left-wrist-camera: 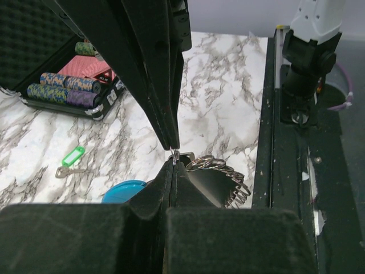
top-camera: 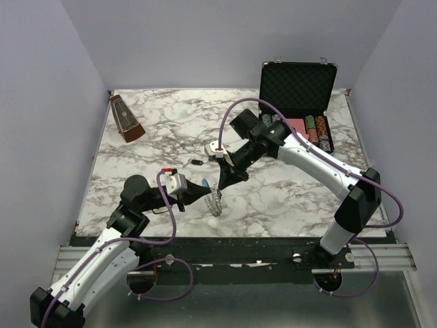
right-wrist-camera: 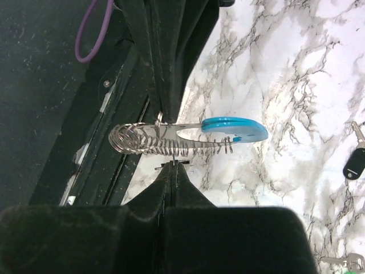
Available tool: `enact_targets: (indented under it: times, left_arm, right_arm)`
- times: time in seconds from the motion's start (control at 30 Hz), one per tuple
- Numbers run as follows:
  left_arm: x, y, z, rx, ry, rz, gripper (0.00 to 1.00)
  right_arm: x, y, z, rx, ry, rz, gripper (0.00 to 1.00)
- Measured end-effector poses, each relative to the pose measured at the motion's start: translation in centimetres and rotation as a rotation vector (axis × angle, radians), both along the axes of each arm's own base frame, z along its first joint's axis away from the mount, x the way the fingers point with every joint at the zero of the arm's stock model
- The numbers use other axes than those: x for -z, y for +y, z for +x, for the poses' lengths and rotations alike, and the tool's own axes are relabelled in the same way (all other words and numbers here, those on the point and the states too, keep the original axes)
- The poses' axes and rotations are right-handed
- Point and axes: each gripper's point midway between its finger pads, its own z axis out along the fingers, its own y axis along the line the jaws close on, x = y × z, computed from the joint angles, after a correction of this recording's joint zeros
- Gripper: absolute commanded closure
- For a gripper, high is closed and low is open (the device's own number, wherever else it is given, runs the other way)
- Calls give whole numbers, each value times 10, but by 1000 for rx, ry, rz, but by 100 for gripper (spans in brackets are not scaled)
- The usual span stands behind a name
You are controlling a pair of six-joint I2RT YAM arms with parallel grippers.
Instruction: Put the keys on the keyring
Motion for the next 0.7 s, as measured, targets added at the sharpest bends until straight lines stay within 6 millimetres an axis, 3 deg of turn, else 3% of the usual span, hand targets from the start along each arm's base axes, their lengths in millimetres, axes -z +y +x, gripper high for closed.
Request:
enact_targets:
  times: [0.27, 0.7]
  left_arm:
    - [3, 5, -7, -20, 105, -112, 100]
    - [-2, 8, -3, -21, 258, -257, 100]
  right_arm:
    - [-5, -2, -6, -26, 9, 8, 99]
    - [-19, 3, -12, -20, 68, 50, 99]
